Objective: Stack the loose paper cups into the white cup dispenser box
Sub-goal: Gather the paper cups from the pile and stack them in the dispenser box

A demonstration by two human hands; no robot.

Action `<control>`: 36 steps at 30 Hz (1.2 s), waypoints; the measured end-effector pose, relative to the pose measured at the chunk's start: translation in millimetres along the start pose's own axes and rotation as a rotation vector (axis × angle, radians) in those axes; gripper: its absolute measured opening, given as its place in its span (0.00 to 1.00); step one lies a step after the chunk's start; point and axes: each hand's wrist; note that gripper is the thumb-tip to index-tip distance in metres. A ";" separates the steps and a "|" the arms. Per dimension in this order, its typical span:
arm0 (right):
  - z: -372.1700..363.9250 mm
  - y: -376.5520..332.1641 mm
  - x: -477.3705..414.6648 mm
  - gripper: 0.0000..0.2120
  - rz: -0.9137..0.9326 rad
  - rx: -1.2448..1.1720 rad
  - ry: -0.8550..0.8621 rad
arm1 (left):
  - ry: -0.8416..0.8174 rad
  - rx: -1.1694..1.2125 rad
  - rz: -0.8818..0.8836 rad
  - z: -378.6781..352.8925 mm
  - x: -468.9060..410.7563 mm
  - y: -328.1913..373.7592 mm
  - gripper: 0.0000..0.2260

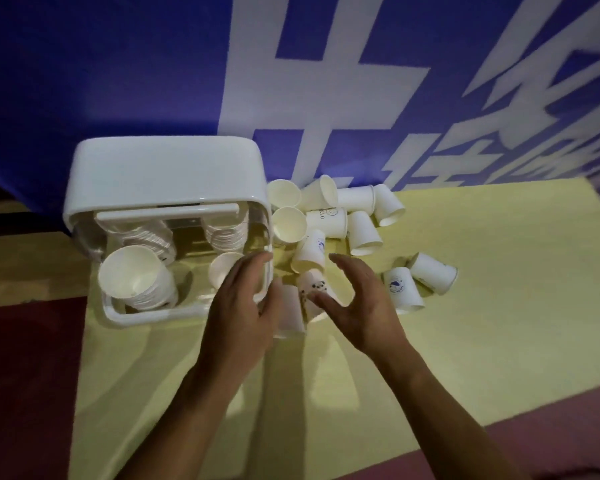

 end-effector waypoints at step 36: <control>116.9 284.0 25.5 0.44 -0.150 -0.012 -0.001 | -0.199 0.213 0.158 -235.9 -23.7 88.5 0.31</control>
Point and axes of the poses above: each hand's wrist, its own x-axis away from the middle knuckle, its own z-axis out of the back of the hand, y = z × x, and after that the axes turned 7 degrees about z, right-handed
